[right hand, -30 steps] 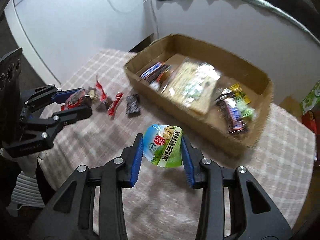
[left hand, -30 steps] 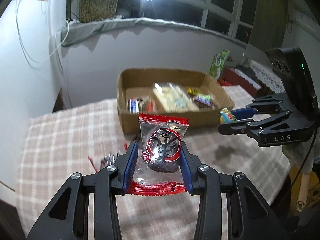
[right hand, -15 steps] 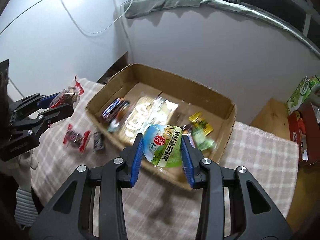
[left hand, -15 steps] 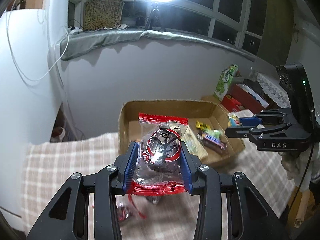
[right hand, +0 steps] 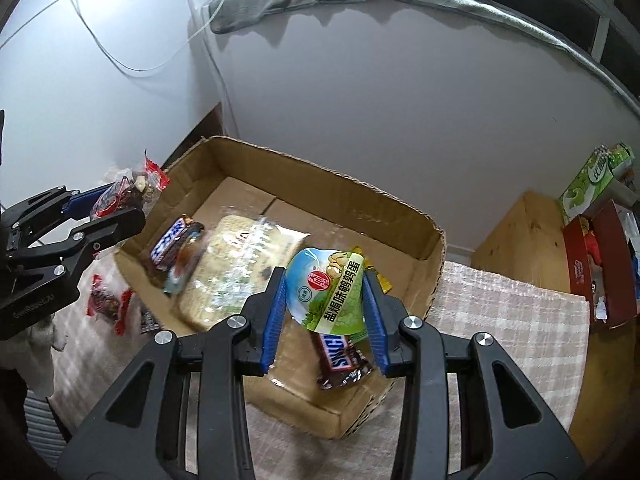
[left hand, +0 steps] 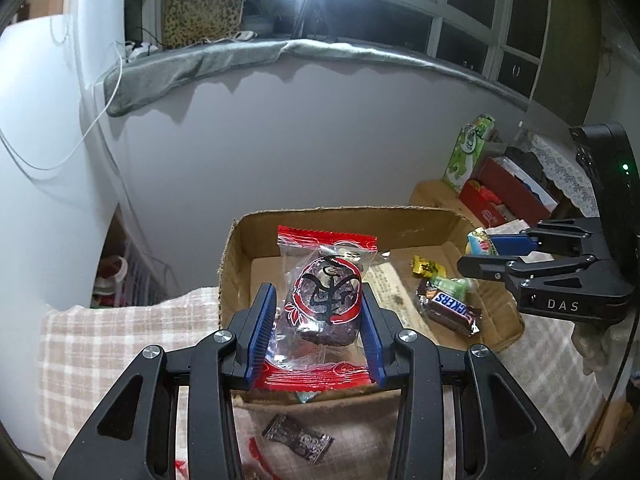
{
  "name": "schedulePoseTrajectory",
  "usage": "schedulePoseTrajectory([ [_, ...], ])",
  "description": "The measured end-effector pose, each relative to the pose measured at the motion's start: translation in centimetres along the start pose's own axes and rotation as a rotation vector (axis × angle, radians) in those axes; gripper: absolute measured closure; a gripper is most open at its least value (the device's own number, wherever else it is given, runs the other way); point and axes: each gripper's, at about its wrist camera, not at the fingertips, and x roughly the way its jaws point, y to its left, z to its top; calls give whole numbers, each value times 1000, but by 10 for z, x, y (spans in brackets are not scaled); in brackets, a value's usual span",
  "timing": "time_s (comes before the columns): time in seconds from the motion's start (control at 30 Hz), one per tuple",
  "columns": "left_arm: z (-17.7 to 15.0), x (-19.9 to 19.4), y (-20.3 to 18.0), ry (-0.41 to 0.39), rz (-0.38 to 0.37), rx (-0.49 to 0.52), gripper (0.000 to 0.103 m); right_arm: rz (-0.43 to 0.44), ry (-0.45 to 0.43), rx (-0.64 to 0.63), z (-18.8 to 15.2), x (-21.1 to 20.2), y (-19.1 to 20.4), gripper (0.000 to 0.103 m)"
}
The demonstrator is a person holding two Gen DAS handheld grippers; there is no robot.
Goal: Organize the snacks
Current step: 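Carry the chocolate pack and cup jelly over the box with both tools, then open both tools to drop the chocolate pack and cup jelly into the box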
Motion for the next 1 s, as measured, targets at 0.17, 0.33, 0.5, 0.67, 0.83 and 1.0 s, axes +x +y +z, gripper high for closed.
schedulePoseTrajectory([
  [0.17, -2, 15, 0, 30, 15, 3, 64, -12, 20, 5, 2, 14, -5, 64],
  [0.33, -3, 28, -1, 50, 16, -2, 64, -19, 43, 10, 1, 27, -9, 64],
  [0.5, -1, 33, -4, 55, 19, -1, 63, -16, 52, 20, 1, 34, -14, 62],
  [0.67, 0, 37, -4, 69, 19, -7, 63, -25, 50, 24, 1, 37, -16, 55],
  [0.83, -1, 39, -6, 75, 19, 2, 55, -32, 46, 20, 0, 37, -16, 47],
  [1.0, -1, 38, -7, 72, 25, 5, 47, -47, 20, 11, 0, 31, -13, 22],
])
